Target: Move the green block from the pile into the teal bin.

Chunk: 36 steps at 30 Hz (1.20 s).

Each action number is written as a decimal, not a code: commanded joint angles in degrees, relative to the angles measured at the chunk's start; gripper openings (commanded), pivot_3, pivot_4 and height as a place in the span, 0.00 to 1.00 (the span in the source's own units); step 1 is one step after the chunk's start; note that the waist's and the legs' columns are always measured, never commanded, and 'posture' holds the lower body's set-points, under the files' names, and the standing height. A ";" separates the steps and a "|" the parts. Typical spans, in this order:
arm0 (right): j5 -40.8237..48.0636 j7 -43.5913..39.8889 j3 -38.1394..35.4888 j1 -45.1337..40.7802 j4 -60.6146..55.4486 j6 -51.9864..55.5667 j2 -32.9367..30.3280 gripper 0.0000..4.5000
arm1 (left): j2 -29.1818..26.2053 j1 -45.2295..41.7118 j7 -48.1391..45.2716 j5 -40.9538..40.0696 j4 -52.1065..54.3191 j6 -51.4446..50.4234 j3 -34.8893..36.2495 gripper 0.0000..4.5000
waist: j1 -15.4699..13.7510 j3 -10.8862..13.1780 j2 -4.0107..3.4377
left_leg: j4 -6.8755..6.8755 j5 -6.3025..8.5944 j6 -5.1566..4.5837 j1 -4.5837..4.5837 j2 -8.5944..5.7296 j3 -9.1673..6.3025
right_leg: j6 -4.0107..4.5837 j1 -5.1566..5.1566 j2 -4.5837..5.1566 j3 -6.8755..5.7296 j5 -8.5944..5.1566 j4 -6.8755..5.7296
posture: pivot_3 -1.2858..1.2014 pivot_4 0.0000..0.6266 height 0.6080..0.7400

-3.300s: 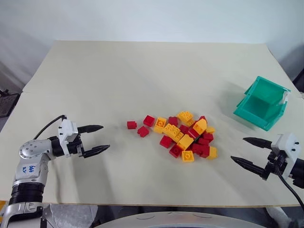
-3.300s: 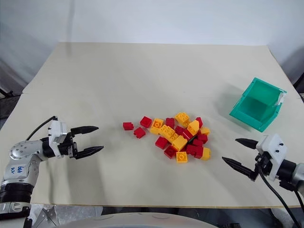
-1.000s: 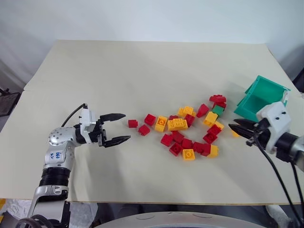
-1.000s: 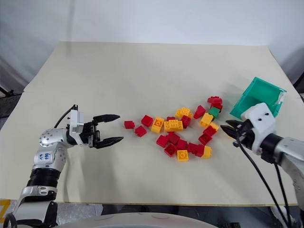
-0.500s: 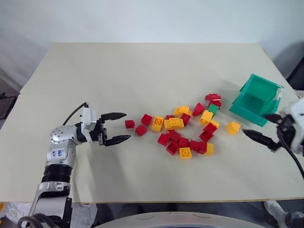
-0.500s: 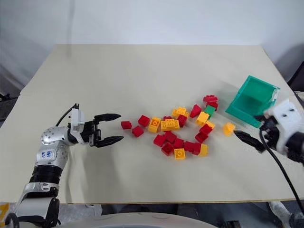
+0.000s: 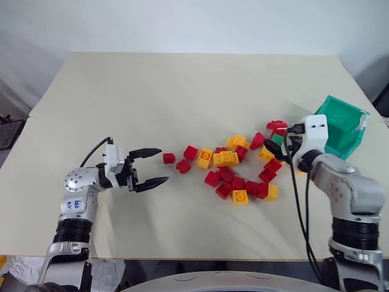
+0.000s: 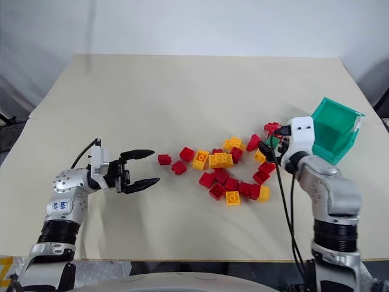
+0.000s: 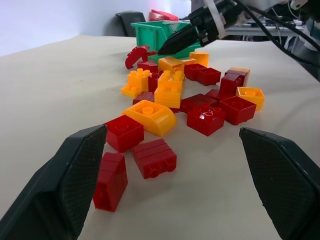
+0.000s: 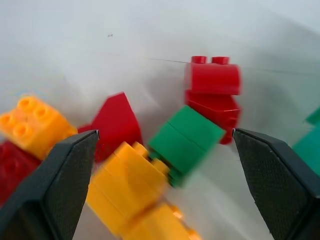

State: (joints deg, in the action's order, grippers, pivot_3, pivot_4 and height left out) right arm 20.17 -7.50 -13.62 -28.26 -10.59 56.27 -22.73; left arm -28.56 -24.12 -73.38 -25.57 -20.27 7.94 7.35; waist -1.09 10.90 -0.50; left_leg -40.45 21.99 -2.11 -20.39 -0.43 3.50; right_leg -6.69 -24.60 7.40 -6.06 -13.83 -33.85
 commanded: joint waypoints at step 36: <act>-3.54 -3.67 -11.27 -8.88 -8.70 8.54 -12.05 0.33 | 4.56 -9.21 5.04 2.56 1.72 0.00 -4.09 1.00 | 1.60 -0.01 -0.05 | 0.07 0.01 -0.12 -0.21 -0.06 0.02 | -0.08 -0.13 0.02 -0.06 0.04 0.08 | 0.52 0.24 1.00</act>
State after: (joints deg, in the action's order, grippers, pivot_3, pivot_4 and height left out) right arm 17.96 -10.44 -20.65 -37.07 -18.49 68.94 -32.14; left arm -24.14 -31.45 -69.89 -24.14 -20.25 8.11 3.97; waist 0.51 10.88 -0.55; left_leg -40.38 21.96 -2.28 -20.61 -0.54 3.66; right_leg -6.80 -24.73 7.43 -6.12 -13.77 -33.76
